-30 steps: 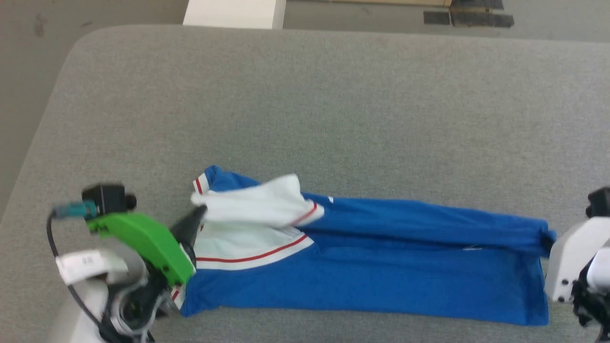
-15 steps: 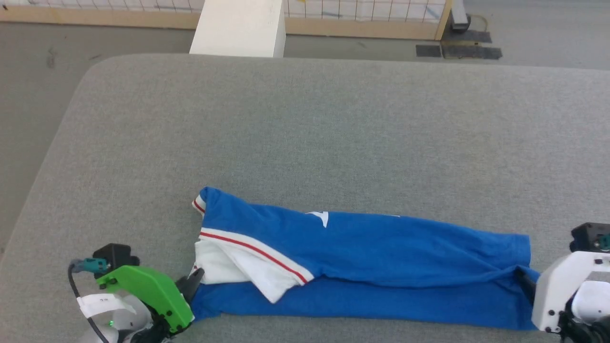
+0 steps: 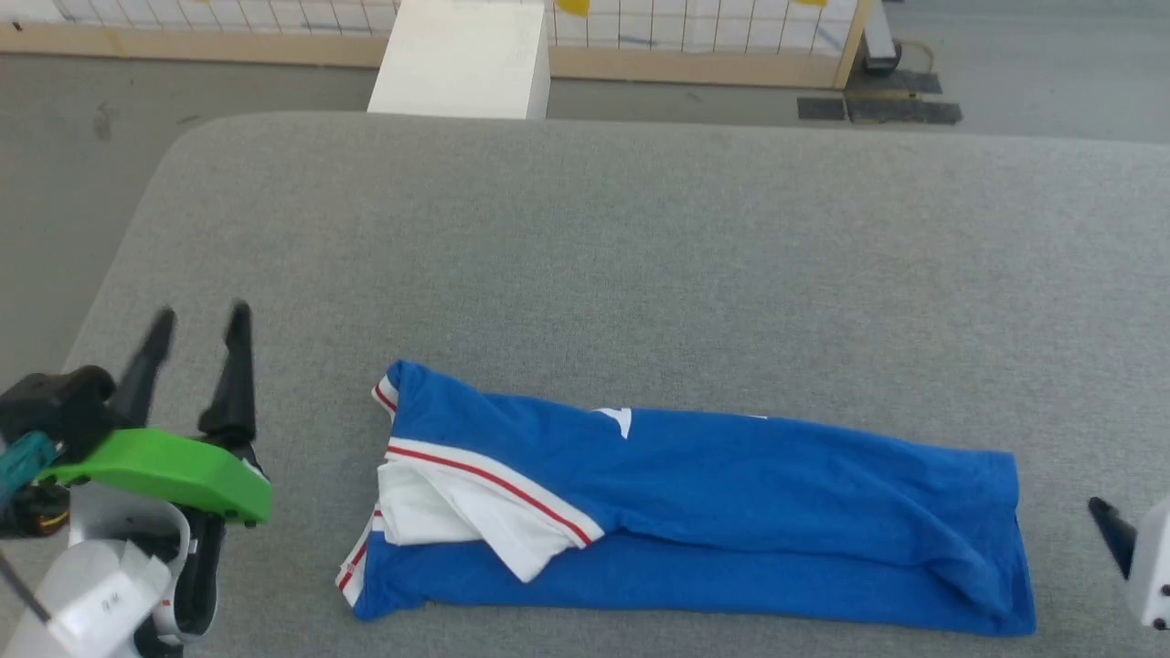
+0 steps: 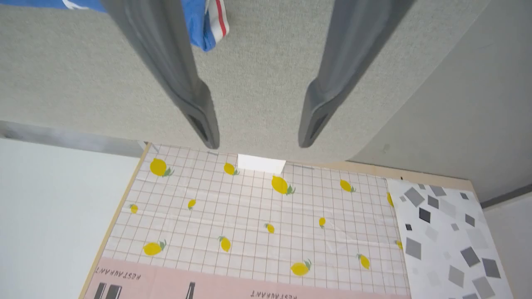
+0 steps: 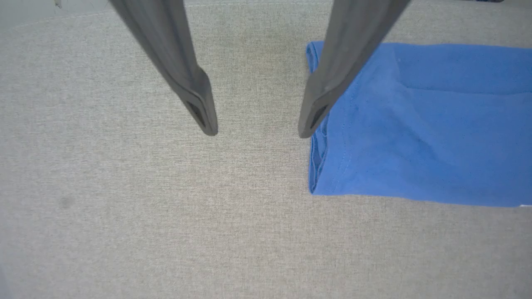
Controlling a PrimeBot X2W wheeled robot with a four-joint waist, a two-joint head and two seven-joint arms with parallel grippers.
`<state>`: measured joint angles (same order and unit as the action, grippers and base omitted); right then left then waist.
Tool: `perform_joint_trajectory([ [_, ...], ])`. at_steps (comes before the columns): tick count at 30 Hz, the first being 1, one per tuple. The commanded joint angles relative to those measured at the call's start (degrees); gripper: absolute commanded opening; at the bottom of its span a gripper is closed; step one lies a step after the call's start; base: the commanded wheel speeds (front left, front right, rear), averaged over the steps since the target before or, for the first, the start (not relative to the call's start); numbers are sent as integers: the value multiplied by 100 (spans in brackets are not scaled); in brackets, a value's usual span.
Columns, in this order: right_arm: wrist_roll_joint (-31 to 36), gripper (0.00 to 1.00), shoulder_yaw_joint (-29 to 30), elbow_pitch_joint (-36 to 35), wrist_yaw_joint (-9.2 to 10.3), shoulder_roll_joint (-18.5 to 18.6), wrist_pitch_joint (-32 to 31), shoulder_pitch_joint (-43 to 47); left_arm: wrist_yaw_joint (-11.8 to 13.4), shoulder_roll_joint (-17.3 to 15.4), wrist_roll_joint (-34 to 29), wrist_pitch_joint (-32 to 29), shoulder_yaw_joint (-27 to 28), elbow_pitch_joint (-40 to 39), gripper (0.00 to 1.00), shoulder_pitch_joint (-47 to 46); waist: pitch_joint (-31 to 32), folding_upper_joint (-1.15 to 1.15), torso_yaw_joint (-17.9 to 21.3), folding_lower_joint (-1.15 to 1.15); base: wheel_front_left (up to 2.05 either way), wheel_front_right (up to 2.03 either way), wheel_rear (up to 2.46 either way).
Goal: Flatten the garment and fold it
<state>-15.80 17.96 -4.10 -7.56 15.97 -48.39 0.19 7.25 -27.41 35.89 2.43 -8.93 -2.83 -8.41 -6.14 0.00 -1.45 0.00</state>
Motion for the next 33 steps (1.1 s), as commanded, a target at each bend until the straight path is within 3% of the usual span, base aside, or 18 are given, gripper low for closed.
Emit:
perform_joint_trajectory([
  [1,-157,100,-132,81,8,26,37,-74,-125,12,-159,436,-1,37,100,-107,-124,0,-60,0,0,0,0],
  [3,-308,100,-359,187,8,111,60,-98,-220,76,-334,926,-6,142,100,-146,-210,0,-82,0,0,0,0],
  [6,-588,100,-728,406,8,264,148,-94,-348,194,-600,1198,14,202,100,-212,-336,0,-119,0,0,0,0],
  [10,-761,100,-996,723,8,402,226,-113,-542,391,-843,1250,144,129,100,-213,-460,0,-161,0,0,0,0],
  [18,-1024,100,-1460,1006,8,282,440,-289,-898,865,-1203,1255,710,-50,100,-16,-624,0,-203,0,0,0,0],
  [27,-1162,100,-1780,1194,8,263,500,-437,-1199,1151,-1451,1256,995,117,100,9,-636,0,-257,0,0,0,0],
  [28,-1107,39,-1750,1228,8,297,474,-453,-1218,1187,-1468,1256,1027,130,100,9,-632,0,-258,0,0,0,0],
  [29,-1055,0,-1694,1247,8,314,480,-476,-1232,1210,-1481,1256,1051,148,100,18,-630,0,-255,0,0,0,0],
  [33,-864,0,-1275,1296,8,339,383,-593,-1304,1288,-1554,1256,1117,178,100,45,-628,0,-228,0,0,0,0],
])
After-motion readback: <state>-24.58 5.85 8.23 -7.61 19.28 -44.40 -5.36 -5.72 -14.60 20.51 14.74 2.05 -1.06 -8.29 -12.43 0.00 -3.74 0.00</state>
